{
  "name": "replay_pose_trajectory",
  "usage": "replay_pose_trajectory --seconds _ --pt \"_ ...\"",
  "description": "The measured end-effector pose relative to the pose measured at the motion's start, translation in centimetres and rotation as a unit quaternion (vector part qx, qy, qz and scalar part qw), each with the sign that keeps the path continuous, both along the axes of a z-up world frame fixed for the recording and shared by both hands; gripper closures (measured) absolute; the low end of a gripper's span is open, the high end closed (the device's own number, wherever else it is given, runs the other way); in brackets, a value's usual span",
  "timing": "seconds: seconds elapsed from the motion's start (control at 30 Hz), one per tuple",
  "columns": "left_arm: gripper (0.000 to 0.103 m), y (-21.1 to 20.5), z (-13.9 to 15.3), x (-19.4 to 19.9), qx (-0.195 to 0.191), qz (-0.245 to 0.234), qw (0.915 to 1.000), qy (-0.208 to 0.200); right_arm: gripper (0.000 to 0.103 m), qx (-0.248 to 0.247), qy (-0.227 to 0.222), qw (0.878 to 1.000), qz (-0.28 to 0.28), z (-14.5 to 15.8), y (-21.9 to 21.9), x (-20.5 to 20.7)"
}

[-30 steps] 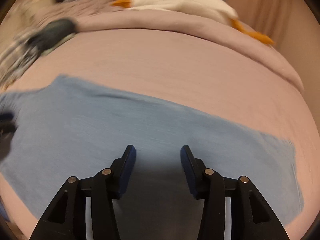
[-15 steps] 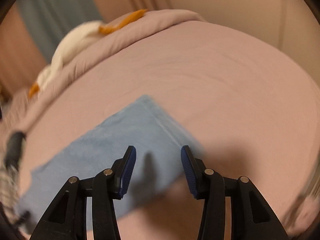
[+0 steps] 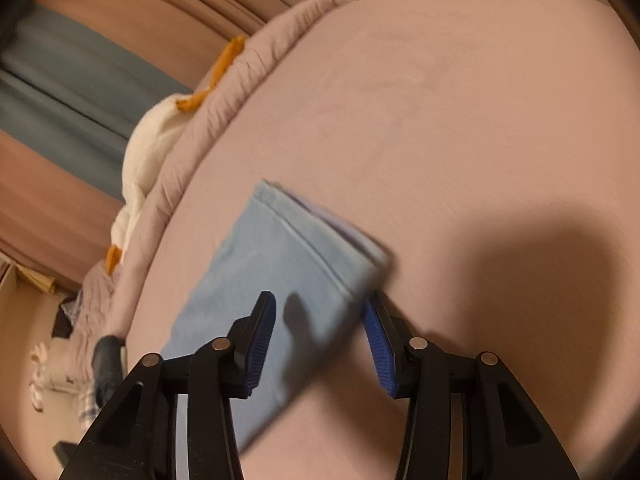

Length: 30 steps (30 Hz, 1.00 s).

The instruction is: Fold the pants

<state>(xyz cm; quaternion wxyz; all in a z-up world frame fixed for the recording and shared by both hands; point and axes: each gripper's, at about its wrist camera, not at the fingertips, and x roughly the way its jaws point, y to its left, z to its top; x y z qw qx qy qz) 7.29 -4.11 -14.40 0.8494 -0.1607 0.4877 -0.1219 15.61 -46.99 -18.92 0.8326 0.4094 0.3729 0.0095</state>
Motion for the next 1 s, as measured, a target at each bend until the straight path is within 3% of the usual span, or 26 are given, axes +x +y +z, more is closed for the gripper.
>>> replay_pose_trajectory --seconds 0.07,0.1,0.13,0.23,0.33,0.53,0.63,0.7,0.8,0.9,0.97,1.0 --pt "0.038 -0.2 0.1 0.2 -0.008 0.000 1.0000 0.000 0.062 -0.018 -0.006 1.000 0.009 0.2 0.5 0.8" --pt "0.038 -0.2 0.1 0.3 -0.014 0.001 0.9999 0.002 0.080 -0.028 -0.007 1.000 0.013 0.3 0.8 0.9" --pt "0.038 -0.1 0.0 0.5 -0.020 0.002 0.9998 0.005 0.088 -0.035 -0.003 0.999 0.018 0.4 1.0 0.7" --pt "0.038 0.3 -0.2 0.6 -0.049 0.010 0.9987 0.013 0.091 -0.075 -0.026 0.996 0.041 2.5 2.6 0.1" --pt "0.038 1.0 -0.4 1.0 -0.108 0.021 0.9937 0.023 0.091 -0.152 -0.068 0.982 0.091 6.0 6.6 -0.7" --pt "0.037 0.8 -0.4 2.0 -0.243 0.031 0.9689 0.034 0.091 -0.262 -0.148 0.932 0.200 10.6 16.8 -3.2" --pt "0.018 0.0 -0.2 2.4 -0.296 0.033 0.9540 0.033 0.091 -0.302 -0.168 0.905 0.247 10.5 21.3 -4.4" --pt "0.017 -0.5 -0.3 2.9 -0.326 0.034 0.9440 0.035 0.091 -0.331 -0.183 0.882 0.281 10.0 24.7 -5.5" --pt "0.017 -0.7 -0.8 3.5 -0.341 0.042 0.9382 0.041 0.091 -0.350 -0.193 0.856 0.327 9.2 28.7 -6.6" --pt "0.017 0.0 -1.7 4.1 -0.380 0.054 0.9217 0.054 0.091 -0.385 -0.202 0.825 0.361 8.2 31.7 -8.0" --pt "0.018 0.8 -1.8 4.1 -0.388 0.065 0.9181 0.053 0.091 -0.397 -0.202 0.811 0.380 7.4 33.0 -8.7" --pt "0.018 1.1 -1.8 4.0 -0.385 0.066 0.9194 0.050 0.091 -0.395 -0.201 0.810 0.385 7.2 33.4 -8.7"
